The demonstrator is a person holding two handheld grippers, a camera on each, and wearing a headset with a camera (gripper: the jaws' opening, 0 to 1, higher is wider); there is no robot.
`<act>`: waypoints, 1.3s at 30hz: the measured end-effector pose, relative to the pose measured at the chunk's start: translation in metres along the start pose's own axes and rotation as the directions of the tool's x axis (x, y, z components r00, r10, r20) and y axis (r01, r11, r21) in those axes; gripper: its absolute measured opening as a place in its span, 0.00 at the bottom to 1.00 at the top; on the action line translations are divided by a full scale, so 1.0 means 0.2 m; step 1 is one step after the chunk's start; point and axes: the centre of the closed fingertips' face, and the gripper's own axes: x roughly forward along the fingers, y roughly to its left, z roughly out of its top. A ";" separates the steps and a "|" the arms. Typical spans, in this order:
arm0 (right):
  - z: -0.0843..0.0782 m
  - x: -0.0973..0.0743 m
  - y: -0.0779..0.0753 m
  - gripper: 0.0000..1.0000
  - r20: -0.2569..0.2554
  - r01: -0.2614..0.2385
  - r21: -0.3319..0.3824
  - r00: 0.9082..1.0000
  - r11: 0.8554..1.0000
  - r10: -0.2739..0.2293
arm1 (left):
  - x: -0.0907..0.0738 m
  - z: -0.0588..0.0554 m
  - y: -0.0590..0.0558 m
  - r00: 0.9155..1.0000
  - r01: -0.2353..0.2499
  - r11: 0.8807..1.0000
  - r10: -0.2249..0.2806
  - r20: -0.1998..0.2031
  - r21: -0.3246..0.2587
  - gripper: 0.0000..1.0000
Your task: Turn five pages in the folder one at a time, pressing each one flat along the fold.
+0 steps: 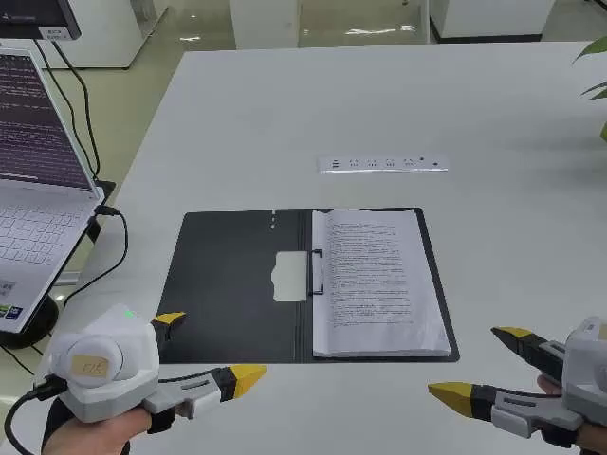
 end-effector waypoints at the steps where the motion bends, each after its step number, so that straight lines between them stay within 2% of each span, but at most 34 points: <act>1: 0.00 0.00 0.00 0.84 0.000 -0.001 0.001 1.000 1.000 0.001 | 0.00 0.00 0.00 1.000 0.001 1.000 -0.001 0.001 -0.002 0.84; 23: 0.02 0.01 0.02 0.84 0.007 -0.007 0.002 1.000 1.000 0.007 | -0.01 0.03 0.02 1.000 -0.005 1.000 0.005 0.010 0.002 0.85; 39: 0.01 -0.01 0.00 0.84 0.010 0.001 0.014 1.000 1.000 -0.001 | -0.02 0.04 0.04 1.000 -0.016 1.000 0.016 0.015 0.001 0.85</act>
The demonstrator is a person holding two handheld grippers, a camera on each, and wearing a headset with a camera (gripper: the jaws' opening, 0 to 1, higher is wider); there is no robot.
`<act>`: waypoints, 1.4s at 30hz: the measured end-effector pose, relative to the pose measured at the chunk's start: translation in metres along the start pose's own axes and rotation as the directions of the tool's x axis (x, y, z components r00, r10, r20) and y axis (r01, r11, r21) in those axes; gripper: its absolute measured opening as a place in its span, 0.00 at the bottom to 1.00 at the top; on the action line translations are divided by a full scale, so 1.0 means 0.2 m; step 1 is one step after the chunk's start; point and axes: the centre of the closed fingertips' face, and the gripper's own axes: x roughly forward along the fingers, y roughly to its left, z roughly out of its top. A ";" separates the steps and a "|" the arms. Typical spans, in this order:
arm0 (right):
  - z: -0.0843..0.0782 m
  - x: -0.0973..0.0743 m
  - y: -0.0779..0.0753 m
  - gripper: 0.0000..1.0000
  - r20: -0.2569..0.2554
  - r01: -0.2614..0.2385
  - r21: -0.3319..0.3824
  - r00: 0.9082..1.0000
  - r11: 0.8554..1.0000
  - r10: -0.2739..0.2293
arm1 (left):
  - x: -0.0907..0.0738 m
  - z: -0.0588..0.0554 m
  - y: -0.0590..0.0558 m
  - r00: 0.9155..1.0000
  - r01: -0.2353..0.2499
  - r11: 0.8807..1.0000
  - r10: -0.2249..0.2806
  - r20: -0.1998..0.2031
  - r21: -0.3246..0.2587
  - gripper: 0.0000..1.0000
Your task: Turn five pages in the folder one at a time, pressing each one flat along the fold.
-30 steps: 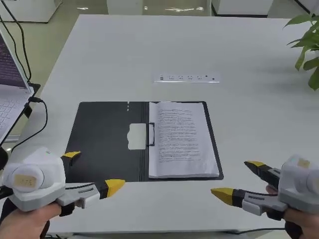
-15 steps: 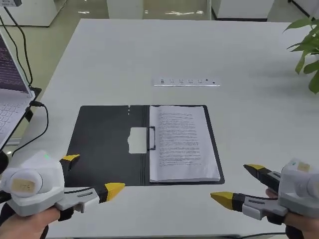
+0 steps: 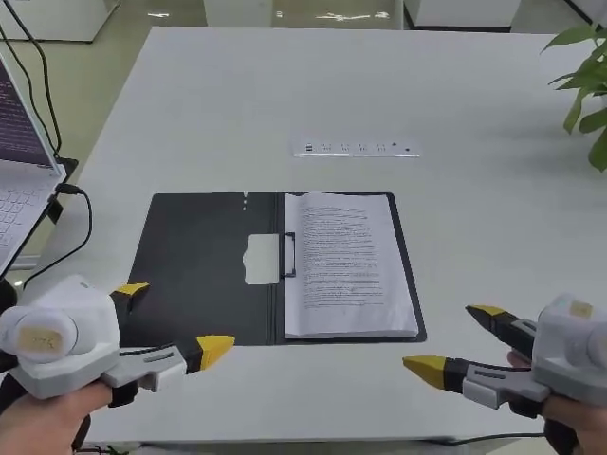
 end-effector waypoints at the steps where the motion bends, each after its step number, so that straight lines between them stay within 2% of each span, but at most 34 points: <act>1: 0.00 0.00 0.00 0.84 0.000 0.001 0.001 1.000 1.000 -0.001 | 0.00 0.00 0.00 1.000 -0.001 1.000 0.001 -0.001 0.000 0.85; 17: 0.00 0.00 0.00 0.84 0.001 0.003 0.004 1.000 1.000 -0.003 | 0.00 0.00 0.00 1.000 0.005 1.000 -0.005 -0.006 0.005 0.84; 42: -0.01 -0.02 -0.03 0.83 -0.002 0.024 0.026 1.000 0.999 -0.024 | 0.15 0.08 -0.07 0.996 0.087 0.994 -0.085 -0.035 0.069 0.84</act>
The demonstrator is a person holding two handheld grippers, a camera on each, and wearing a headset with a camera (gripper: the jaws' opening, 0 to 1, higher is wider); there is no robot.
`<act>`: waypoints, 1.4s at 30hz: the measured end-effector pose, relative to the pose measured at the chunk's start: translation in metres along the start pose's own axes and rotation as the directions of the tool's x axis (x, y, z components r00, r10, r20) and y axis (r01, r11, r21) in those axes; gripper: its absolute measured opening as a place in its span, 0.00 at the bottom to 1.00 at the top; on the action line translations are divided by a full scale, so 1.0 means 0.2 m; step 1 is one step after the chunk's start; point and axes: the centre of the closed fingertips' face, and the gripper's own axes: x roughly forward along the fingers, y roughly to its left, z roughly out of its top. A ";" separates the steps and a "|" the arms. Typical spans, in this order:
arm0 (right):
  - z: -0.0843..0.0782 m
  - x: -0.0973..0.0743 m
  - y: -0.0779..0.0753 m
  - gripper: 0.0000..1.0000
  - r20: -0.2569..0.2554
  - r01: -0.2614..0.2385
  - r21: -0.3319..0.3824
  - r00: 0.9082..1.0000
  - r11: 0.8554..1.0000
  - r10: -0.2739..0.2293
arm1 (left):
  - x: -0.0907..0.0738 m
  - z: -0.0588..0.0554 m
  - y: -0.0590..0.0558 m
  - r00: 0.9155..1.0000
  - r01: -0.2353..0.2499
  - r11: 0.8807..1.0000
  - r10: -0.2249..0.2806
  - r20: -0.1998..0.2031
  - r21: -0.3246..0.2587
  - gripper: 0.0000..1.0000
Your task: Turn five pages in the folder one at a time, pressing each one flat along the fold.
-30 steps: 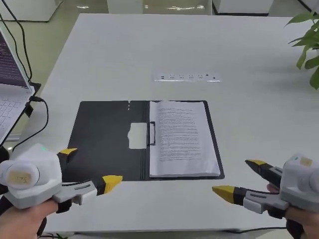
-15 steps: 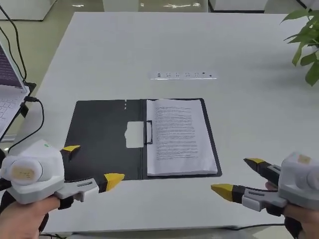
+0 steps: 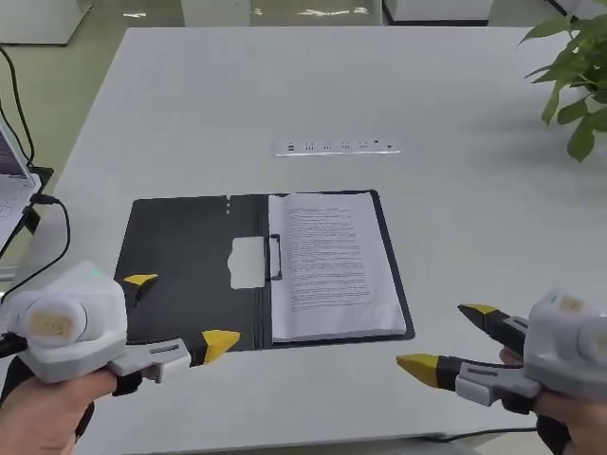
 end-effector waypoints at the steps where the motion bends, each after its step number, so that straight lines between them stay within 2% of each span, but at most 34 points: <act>1: 0.00 0.00 0.00 0.83 0.000 0.000 -0.001 1.000 1.000 0.000 | 0.01 0.00 0.00 1.000 0.003 1.000 -0.003 -0.003 0.004 0.84; 11: 0.00 0.01 -0.01 0.82 -0.012 0.000 -0.003 1.000 1.000 0.000 | 0.09 0.04 -0.02 0.999 0.035 0.999 -0.034 -0.011 0.020 0.83; 19: 0.01 0.00 -0.02 0.83 -0.007 0.003 0.002 1.000 1.000 -0.003 | 0.17 0.10 -0.04 0.998 0.056 0.998 -0.056 -0.008 0.034 0.83; 26: 0.00 -0.01 -0.04 0.83 -0.004 0.014 0.013 1.000 1.000 -0.014 | 0.23 0.17 -0.06 0.998 0.062 0.998 -0.063 0.013 0.029 0.83; 32: -0.01 -0.03 -0.05 0.83 -0.010 0.013 0.017 1.000 1.000 -0.013 | 0.32 0.24 -0.10 0.995 0.097 0.994 -0.098 0.014 0.059 0.83; 42: -0.01 -0.04 -0.06 0.83 -0.011 0.022 0.024 1.000 0.999 -0.022 | 0.47 0.34 -0.13 0.990 0.137 0.987 -0.139 0.019 0.089 0.82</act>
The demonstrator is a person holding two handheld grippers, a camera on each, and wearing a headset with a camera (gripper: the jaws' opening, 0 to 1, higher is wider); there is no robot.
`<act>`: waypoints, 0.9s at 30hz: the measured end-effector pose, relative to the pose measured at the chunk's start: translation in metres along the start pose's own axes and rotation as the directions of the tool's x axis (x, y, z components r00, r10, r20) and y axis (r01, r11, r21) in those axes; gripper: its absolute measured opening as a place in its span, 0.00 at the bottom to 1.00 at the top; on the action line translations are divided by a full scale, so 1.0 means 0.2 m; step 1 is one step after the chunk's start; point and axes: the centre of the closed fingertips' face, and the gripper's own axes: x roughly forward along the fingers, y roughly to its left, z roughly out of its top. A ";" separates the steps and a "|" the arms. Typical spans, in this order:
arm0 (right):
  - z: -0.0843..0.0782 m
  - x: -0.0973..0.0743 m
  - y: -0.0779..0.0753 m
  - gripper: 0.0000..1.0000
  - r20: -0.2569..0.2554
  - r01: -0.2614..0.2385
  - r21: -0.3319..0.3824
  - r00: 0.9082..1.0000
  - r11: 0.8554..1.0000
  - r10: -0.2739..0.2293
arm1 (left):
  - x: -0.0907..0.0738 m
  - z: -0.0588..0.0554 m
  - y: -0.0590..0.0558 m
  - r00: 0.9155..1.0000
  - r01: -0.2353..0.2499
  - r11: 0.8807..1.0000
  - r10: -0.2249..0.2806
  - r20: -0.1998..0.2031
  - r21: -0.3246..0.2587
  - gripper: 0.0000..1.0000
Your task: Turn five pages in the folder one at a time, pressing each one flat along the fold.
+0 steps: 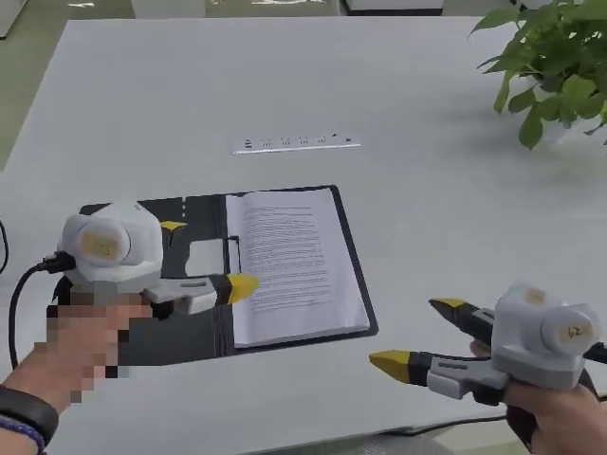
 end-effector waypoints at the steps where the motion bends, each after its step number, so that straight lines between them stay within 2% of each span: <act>1: 0.00 0.00 0.00 0.83 0.001 0.000 0.003 1.000 1.000 0.000 | 0.02 0.01 0.00 1.000 0.002 1.000 -0.002 0.004 -0.001 0.82; 6: 0.00 0.00 0.00 0.83 -0.001 -0.003 0.005 1.000 1.000 0.003 | 0.10 0.05 0.00 1.000 0.017 1.000 -0.017 0.011 -0.003 0.82; 12: 0.00 0.00 0.01 0.83 0.002 -0.010 0.005 1.000 1.000 0.010 | 0.23 0.07 -0.06 0.999 0.051 0.999 -0.051 0.005 -0.005 0.82; 20: -0.01 0.00 0.00 0.83 -0.007 -0.016 0.011 1.000 1.000 0.016 | 0.41 -0.02 -0.16 0.994 0.096 0.995 -0.096 -0.048 0.001 0.81; 23: -0.02 -0.01 -0.01 0.83 -0.008 -0.018 0.015 1.000 1.000 0.018 | 0.47 -0.04 -0.20 0.992 0.101 0.994 -0.098 -0.074 0.035 0.80; 27: -0.04 -0.02 -0.04 0.83 -0.016 -0.015 0.020 1.000 1.000 0.016 | 0.56 -0.08 -0.25 0.988 0.123 0.992 -0.118 -0.098 0.041 0.80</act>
